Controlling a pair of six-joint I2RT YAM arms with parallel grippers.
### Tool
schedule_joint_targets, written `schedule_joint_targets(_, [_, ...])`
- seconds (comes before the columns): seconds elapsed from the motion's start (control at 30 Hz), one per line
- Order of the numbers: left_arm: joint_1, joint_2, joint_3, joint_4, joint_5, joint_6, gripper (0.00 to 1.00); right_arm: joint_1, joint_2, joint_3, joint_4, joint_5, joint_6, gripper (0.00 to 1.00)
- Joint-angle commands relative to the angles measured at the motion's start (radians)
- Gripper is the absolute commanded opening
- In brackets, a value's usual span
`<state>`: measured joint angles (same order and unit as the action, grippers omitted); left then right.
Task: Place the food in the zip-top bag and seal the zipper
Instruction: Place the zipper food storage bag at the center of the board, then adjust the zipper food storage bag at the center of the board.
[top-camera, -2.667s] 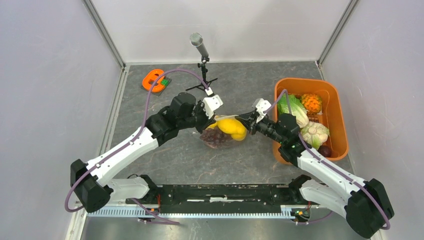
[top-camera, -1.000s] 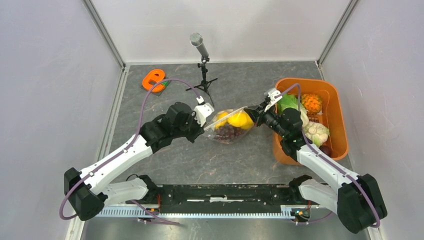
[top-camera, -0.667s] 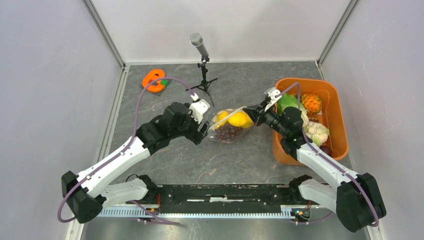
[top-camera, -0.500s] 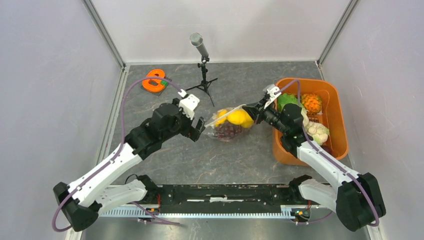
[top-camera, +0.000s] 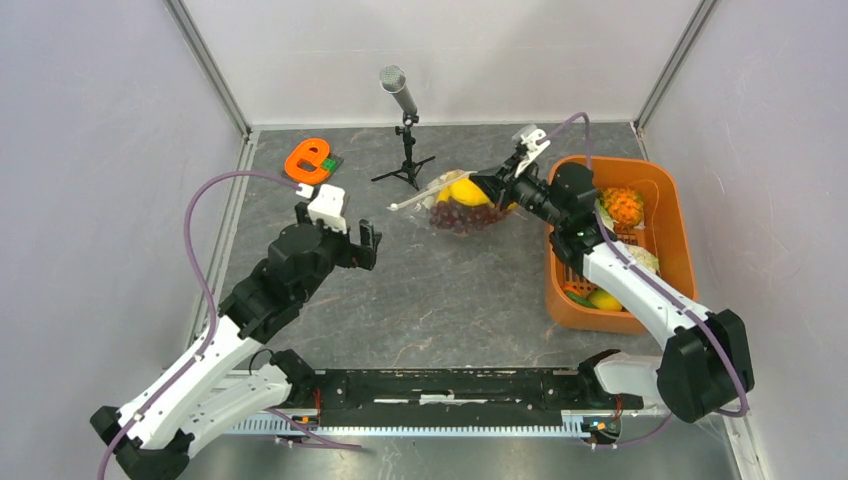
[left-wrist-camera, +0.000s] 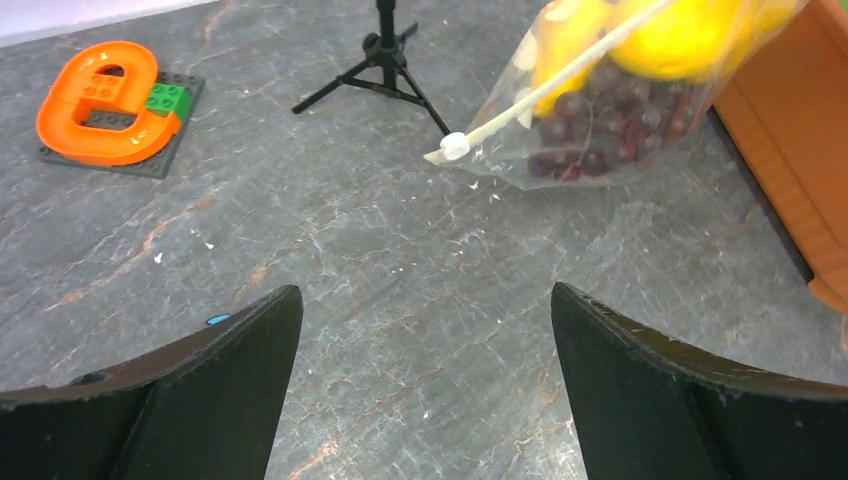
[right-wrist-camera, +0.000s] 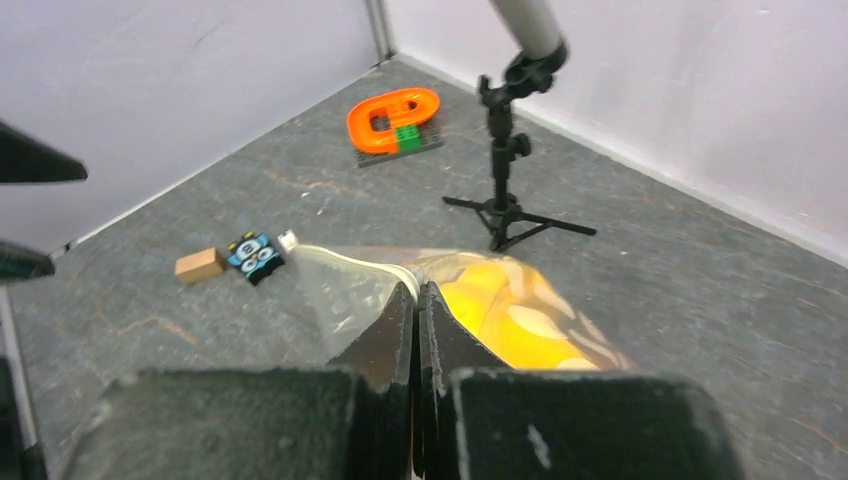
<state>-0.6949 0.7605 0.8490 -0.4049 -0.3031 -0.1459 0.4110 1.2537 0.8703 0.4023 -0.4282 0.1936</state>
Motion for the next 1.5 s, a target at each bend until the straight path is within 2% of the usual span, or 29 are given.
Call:
schedule_joint_targets(0.0, [0.009, -0.061, -0.016, 0.065, -0.119, -0.061, 1.0, 0.096, -0.013, 0.049, -0.035, -0.087, -0.073, 0.0])
schedule_joint_targets(0.07, [0.009, -0.075, -0.017, 0.058, -0.132, -0.061, 1.0, 0.186, -0.055, -0.023, -0.114, -0.033, -0.165, 0.0])
schedule_joint_targets(0.13, [0.009, -0.081, -0.022, 0.062, -0.133, -0.063, 1.0, 0.292, -0.121, -0.145, -0.111, -0.061, -0.262, 0.02])
schedule_joint_targets(0.17, [0.011, -0.078, -0.022, 0.063, -0.134, -0.063, 1.0, 0.331, -0.157, -0.202, -0.105, -0.103, -0.278, 0.06])
schedule_joint_targets(0.2, [0.011, -0.073, -0.021, 0.064, -0.136, -0.061, 1.0, 0.349, -0.183, -0.24, -0.1, -0.134, -0.274, 0.15])
schedule_joint_targets(0.33, [0.014, -0.034, -0.014, 0.087, -0.13, -0.058, 1.0, 0.361, -0.278, -0.32, -0.156, -0.123, -0.258, 0.43])
schedule_joint_targets(0.47, [0.017, 0.014, 0.002, 0.093, -0.088, -0.054, 1.0, 0.361, -0.367, -0.33, -0.172, -0.001, -0.291, 0.57])
schedule_joint_targets(0.57, [0.017, 0.037, 0.007, 0.091, -0.052, -0.055, 1.0, 0.359, -0.371, -0.337, -0.126, 0.185, -0.259, 0.62])
schedule_joint_targets(0.63, [0.018, 0.043, 0.007, 0.083, -0.039, -0.059, 1.0, 0.36, -0.308, -0.302, -0.154, 0.316, -0.211, 0.62])
schedule_joint_targets(0.67, [0.018, 0.043, 0.004, 0.082, -0.035, -0.06, 1.0, 0.36, -0.271, -0.274, -0.176, 0.314, -0.195, 0.6])
schedule_joint_targets(0.73, [0.018, 0.046, 0.001, 0.071, -0.03, -0.059, 1.0, 0.36, -0.188, -0.23, -0.189, 0.226, -0.159, 0.54])
schedule_joint_targets(0.77, [0.018, 0.046, 0.002, 0.064, -0.034, -0.064, 1.0, 0.361, -0.145, -0.217, -0.177, 0.157, -0.119, 0.48])
schedule_joint_targets(0.8, [0.018, 0.045, 0.001, 0.06, -0.038, -0.066, 1.0, 0.361, -0.107, -0.209, -0.143, 0.085, -0.089, 0.38])
schedule_joint_targets(0.83, [0.019, 0.043, -0.003, 0.061, -0.041, -0.066, 1.0, 0.364, -0.077, -0.213, -0.113, 0.038, -0.05, 0.35])
schedule_joint_targets(0.9, [0.02, 0.037, -0.008, 0.063, -0.048, -0.066, 1.0, 0.386, -0.039, -0.231, -0.062, -0.015, -0.021, 0.35])
schedule_joint_targets(1.03, [0.021, 0.033, -0.02, 0.07, -0.06, -0.064, 1.0, 0.445, -0.015, -0.267, -0.059, -0.009, -0.072, 0.39])
schedule_joint_targets(1.17, [0.023, 0.055, -0.03, 0.088, -0.048, -0.069, 1.0, 0.471, 0.128, -0.183, -0.272, 0.102, -0.105, 0.38])
schedule_joint_targets(1.27, [0.025, 0.072, -0.024, 0.087, -0.04, -0.07, 1.0, 0.51, 0.197, -0.141, -0.342, 0.186, -0.142, 0.4])
schedule_joint_targets(1.37, [0.026, 0.07, -0.021, 0.08, -0.053, -0.073, 1.0, 0.533, 0.205, -0.129, -0.315, 0.193, -0.157, 0.41])
schedule_joint_targets(1.47, [0.026, 0.052, -0.03, 0.083, -0.067, -0.077, 1.0, 0.537, 0.144, -0.143, -0.246, 0.183, -0.148, 0.42])
